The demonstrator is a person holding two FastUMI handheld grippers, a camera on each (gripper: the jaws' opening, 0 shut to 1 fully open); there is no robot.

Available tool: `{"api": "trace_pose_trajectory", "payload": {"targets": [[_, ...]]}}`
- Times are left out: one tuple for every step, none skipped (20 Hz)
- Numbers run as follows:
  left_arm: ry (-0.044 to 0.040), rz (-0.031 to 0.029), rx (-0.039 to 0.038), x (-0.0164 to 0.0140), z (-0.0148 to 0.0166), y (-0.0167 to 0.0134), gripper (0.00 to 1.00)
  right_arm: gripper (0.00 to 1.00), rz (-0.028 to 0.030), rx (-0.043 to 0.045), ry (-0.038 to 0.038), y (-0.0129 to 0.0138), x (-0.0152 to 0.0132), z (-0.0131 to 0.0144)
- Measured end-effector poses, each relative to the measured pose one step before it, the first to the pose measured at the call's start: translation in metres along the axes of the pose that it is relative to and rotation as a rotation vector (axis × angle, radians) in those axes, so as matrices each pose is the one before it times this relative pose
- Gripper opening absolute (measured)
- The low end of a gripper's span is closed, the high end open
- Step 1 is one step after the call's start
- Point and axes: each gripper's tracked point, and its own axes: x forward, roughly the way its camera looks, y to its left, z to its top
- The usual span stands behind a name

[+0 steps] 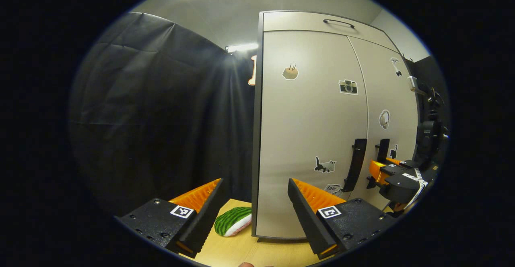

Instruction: Open the right door of the double-door shoe cabinet with the right hand, and open the left door with the left hand.

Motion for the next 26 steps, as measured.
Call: {"api": "trace_pose_trajectory", "payload": {"targets": [[0.00204, -0.0036, 0.00173, -0.0006, -0.00087, -0.00201, 0.96, 0.23, 0.01007, -0.00361, -0.00216, -0.00025, -0.0031, 0.00073], [0.0009, -0.00428, 0.00118, -0.00185, -0.00001, -0.00235, 0.96, 0.23, 0.0133, 0.00495, 0.00064, -0.00057, -0.00307, -0.0001], [-0.00045, -0.00492, 0.00024, -0.00097, -0.0003, -0.00217, 0.96, 0.23, 0.01524, 0.00771, 0.00078, -0.00007, -0.0038, 0.00061], [0.0007, -0.00696, -0.00035, -0.0014, -0.00015, -0.00367, 0.96, 0.23, 0.01701, 0.00505, 0.00052, -0.00115, -0.00416, 0.00025], [0.00059, -0.00803, -0.00091, -0.00145, 0.00022, -0.00329, 0.96, 0.23, 0.0126, 0.00212, -0.00156, -0.0012, -0.00479, 0.00066], [0.00124, -0.0084, -0.00013, -0.00131, 0.00037, -0.00255, 0.96, 0.23, 0.00919, -0.00056, -0.00142, -0.00139, -0.00416, 0.0002], [0.00063, -0.00843, 0.00062, -0.0019, -0.0018, -0.00423, 0.96, 0.23, 0.00774, 0.001, -0.00112, -0.00126, -0.00452, 0.00031], [0.00088, -0.0092, 0.00137, -0.00297, -0.00024, -0.00592, 0.97, 0.23, 0.00795, 0.00666, -0.00211, -0.00132, -0.00681, -0.00043], [0.00036, -0.00701, 0.00228, -0.00203, -0.00168, -0.00461, 0.96, 0.23, 0.00912, 0.01012, -0.00279, -0.00156, -0.00588, 0.0006], [-0.00088, -0.00398, -0.00051, -0.00157, -0.00033, -0.00224, 0.96, 0.23, 0.01439, 0.00822, -0.00154, -0.00307, -0.00277, 0.00037], [0.00072, -0.00831, -0.00308, -0.00031, -0.00022, -0.00327, 0.96, 0.23, 0.01868, 0.00249, 0.00086, -0.00323, -0.00259, 0.00113], [0.00264, -0.00977, -0.00427, -0.00101, 0.00005, -0.00457, 0.96, 0.23, 0.01971, 0.0037, 0.00283, -0.00206, 0.00031, 0.00144], [0.00281, -0.00742, -0.00358, -0.00052, -0.00116, -0.00291, 0.96, 0.23, 0.02122, 0.00806, 0.0044, -0.00353, -0.00089, 0.00107], [0.00019, -0.0069, -0.00227, -0.00075, -0.0002, -0.00286, 0.96, 0.23, 0.02374, 0.01108, 0.00427, -0.00344, -0.0026, 0.00136], [0.00043, -0.0075, -0.00001, 0.00028, -0.00045, -0.00309, 0.96, 0.23, 0.02502, 0.00915, 0.00612, -0.00256, -0.00448, 0.00072], [0.00092, -0.00687, 0.00204, -0.00017, -0.00021, -0.00317, 0.96, 0.23, 0.02342, 0.00244, 0.00193, -0.00288, -0.00566, -0.00015], [0.00026, -0.0062, 0.00296, -0.00007, -0.00065, -0.00293, 0.96, 0.23, 0.01883, -0.00541, -0.00182, -0.00291, -0.00513, 0.00067], [0.00085, -0.0077, 0.00324, -0.00016, 0.00049, -0.00377, 0.96, 0.23, 0.01401, -0.00495, 0.00042, -0.00267, -0.00436, 0.00032], [0.00001, -0.00713, 0.00284, 0.00089, -0.00061, -0.00435, 0.96, 0.23, 0.00995, -0.00083, 0.0013, -0.0034, -0.00526, 0.00111], [0.00054, -0.00773, 0.00188, 0.00039, 0.00021, -0.00365, 0.96, 0.23, 0.0111, -0.00063, 0.00172, -0.00418, -0.00511, 0.0006], [-0.00105, -0.00839, -0.00041, 0.00167, -0.00066, -0.00374, 0.96, 0.23, 0.01018, -0.00293, -0.00103, -0.00582, -0.00648, 0.00103], [0.00047, -0.00986, -0.00163, 0.00126, 0.00019, -0.0042, 0.96, 0.23, 0.00808, -0.00039, -0.00135, -0.00565, -0.00515, 0.00033], [0.00338, -0.01173, -0.00113, 0.00345, -0.00172, -0.00573, 0.96, 0.23, 0.00325, 0.00844, 0.00124, -0.00676, -0.0055, 0.00101], [0.00498, -0.01204, -0.00036, 0.0026, -0.00121, -0.006, 0.96, 0.23, -0.00131, 0.00809, 0.0035, -0.00693, -0.00754, -0.00045], [0.00547, -0.01303, 0.00087, 0.00336, -0.00247, -0.00657, 0.96, 0.23, -0.00567, -0.00082, 0.00149, -0.00759, -0.0058, 0.0006], [0.00337, -0.01333, 0.00102, 0.00374, -0.00131, -0.00686, 0.96, 0.22, -0.00577, -0.00836, 0.00028, -0.00581, -0.00333, 0.00012]]}}
